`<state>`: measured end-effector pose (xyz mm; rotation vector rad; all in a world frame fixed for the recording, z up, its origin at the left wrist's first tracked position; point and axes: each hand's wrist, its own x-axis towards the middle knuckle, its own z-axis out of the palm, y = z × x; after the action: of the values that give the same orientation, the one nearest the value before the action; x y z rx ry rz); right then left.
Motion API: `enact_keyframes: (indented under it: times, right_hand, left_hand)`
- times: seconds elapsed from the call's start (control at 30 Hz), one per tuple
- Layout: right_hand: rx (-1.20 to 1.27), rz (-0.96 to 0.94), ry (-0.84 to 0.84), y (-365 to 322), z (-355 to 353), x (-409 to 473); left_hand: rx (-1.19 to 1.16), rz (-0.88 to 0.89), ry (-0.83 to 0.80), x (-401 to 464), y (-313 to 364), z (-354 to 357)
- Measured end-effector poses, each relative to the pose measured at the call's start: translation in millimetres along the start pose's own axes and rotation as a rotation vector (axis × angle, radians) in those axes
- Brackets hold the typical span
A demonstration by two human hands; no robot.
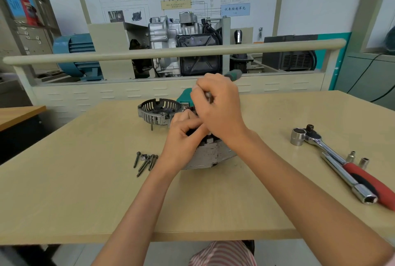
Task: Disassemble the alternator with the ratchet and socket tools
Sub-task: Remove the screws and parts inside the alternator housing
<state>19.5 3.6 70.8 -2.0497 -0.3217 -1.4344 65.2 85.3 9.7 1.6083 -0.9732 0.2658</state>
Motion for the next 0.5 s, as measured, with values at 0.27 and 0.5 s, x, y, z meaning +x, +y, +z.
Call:
enact_keyframes:
  times: [0.27,0.5]
  right_hand:
    - [-0.728,-0.014,0.091,-9.1,8.5,-10.7]
    - [0.159,0.076,-0.044,-2.1,1.3,4.7]
  left_hand:
    - [-0.107,-0.081,0.030,-1.1,1.2,3.2]
    - [-0.029,-0.044,-0.057,-2.1,2.0,-2.9]
